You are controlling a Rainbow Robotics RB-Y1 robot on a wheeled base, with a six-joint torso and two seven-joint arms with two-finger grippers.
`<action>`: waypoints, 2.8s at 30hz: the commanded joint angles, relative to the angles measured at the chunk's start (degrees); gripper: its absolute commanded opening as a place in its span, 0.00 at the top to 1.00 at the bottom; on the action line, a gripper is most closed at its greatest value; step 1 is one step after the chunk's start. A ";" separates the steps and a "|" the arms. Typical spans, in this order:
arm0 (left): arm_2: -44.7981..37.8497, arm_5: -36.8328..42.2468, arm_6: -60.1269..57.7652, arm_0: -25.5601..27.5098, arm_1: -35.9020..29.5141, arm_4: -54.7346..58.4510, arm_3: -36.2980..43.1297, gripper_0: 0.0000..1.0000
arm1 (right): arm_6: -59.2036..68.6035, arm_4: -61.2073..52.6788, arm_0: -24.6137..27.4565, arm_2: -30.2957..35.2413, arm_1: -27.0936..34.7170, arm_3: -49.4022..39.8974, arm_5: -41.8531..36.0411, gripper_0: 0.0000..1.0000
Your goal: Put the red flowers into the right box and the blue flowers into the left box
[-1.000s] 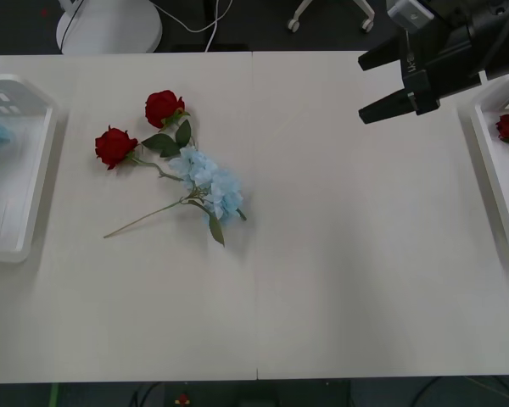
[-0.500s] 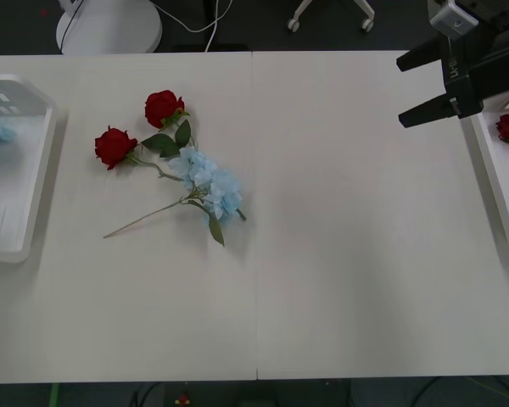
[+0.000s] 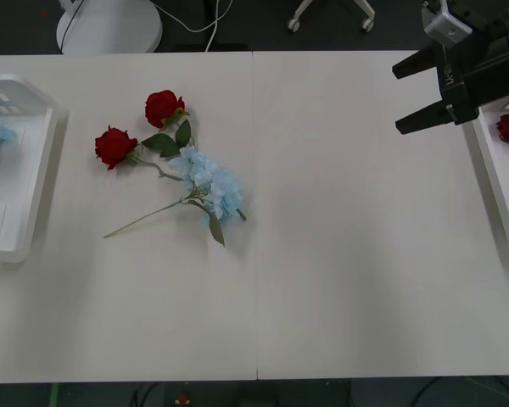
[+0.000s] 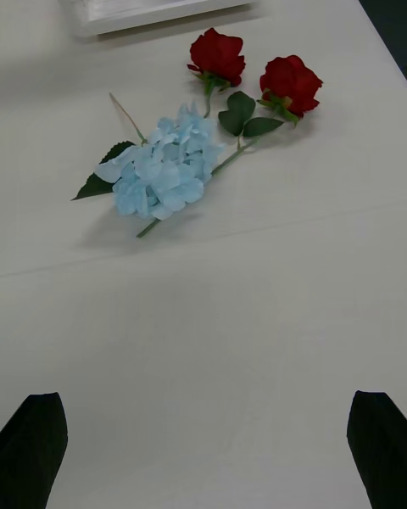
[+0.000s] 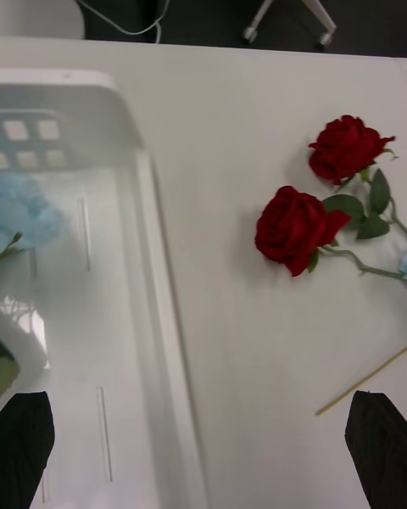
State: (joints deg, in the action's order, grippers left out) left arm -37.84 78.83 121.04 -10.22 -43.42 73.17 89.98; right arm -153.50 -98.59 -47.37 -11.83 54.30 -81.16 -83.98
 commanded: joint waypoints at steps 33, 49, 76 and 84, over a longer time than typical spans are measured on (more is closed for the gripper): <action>50.49 -5.79 -1.60 -13.77 15.83 -37.58 7.49 0.00 | -1.50 -0.73 0.17 -0.56 2.03 -1.63 0.75 0.04; 54.71 -13.27 -0.81 -16.85 21.45 -43.29 -2.79 0.35 | -1.50 -0.73 0.17 -0.56 2.03 -1.63 0.75 0.04; 18.85 3.79 -2.83 -17.20 15.39 -19.82 14.17 1.00 | -1.50 -0.73 0.17 -0.56 2.03 -1.63 0.75 0.04; 0.39 6.86 -2.92 -16.41 8.79 -18.24 8.81 1.00 | -1.50 -0.73 0.17 -0.56 2.03 -1.63 0.75 0.04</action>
State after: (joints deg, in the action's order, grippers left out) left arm -34.92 85.86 116.77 -25.36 -29.01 55.53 100.51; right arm -153.51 -98.68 -47.25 -12.28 54.30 -81.36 -83.65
